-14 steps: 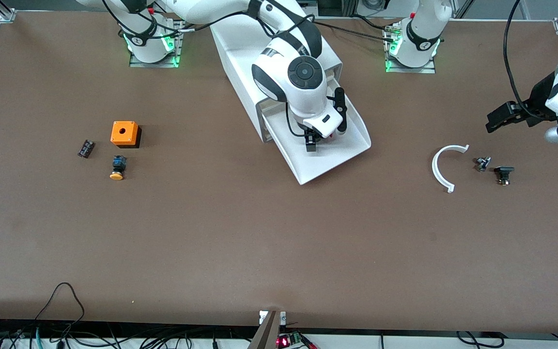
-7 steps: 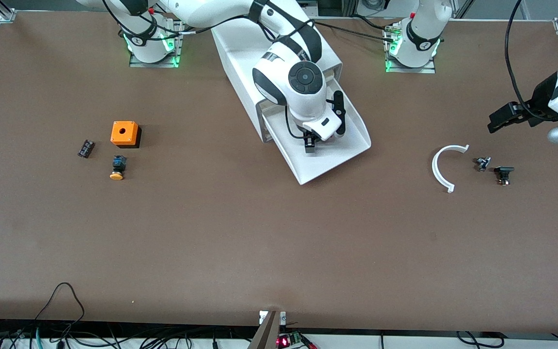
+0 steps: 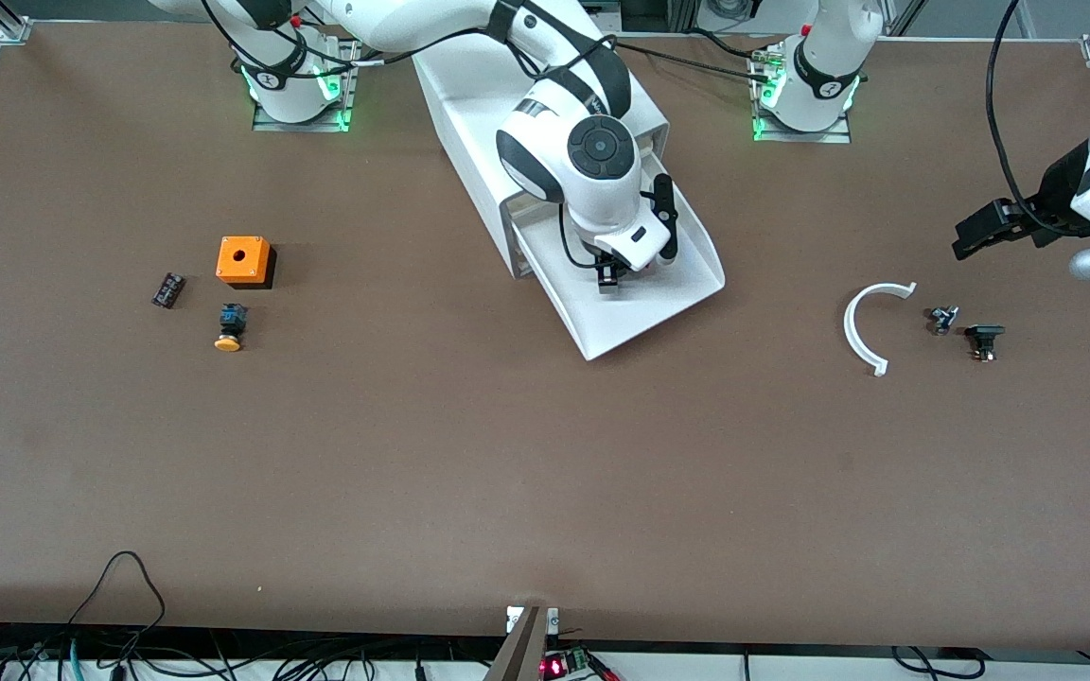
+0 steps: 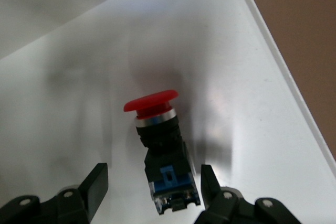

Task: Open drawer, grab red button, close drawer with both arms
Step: 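Grasp the red button with the right gripper and lift it out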

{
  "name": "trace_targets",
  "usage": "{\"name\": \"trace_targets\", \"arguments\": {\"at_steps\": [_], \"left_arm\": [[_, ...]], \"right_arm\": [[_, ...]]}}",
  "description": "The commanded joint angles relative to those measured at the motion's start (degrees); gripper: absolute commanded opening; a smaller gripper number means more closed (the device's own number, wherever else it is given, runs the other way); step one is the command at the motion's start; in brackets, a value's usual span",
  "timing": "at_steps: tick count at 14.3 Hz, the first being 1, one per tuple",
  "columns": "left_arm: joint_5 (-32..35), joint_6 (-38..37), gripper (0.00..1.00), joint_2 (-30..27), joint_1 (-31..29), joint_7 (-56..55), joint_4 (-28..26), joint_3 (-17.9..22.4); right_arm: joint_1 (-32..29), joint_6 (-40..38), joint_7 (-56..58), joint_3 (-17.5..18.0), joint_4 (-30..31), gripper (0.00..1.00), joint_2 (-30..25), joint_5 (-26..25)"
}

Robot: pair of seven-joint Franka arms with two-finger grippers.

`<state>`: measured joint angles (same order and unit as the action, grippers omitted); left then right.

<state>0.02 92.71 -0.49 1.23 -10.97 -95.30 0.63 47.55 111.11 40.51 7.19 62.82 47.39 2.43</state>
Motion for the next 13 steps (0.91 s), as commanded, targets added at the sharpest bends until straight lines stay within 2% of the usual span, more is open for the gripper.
{"name": "trace_targets", "arguments": {"at_steps": [1, 2, 5, 7, 13], "left_arm": [[1.30, -1.04, 1.00, 0.22, -0.18, -0.36, 1.08, -0.19], [1.30, -1.04, 1.00, 0.22, -0.18, -0.36, 1.08, -0.19], [1.30, -1.04, 1.00, 0.31, -0.18, -0.63, 1.16, -0.19], [1.30, -1.04, 1.00, 0.31, -0.18, -0.63, 1.16, -0.19], [1.30, -0.69, 1.00, 0.66, -0.09, -0.80, 1.25, -0.27]], "right_arm": [[0.35, -0.19, 0.18, 0.01, -2.44, 0.80, 1.39, -0.85], [0.35, -0.19, 0.18, 0.01, -2.44, 0.79, 1.39, -0.76], [0.44, -0.10, 0.80, 0.01, -2.44, 0.58, 1.48, -0.85], [0.44, -0.10, 1.76, 0.10, -2.44, 0.49, 1.48, -0.76], [0.88, 0.86, 1.85, 0.10, -2.44, 0.29, 1.92, -0.93]]}}
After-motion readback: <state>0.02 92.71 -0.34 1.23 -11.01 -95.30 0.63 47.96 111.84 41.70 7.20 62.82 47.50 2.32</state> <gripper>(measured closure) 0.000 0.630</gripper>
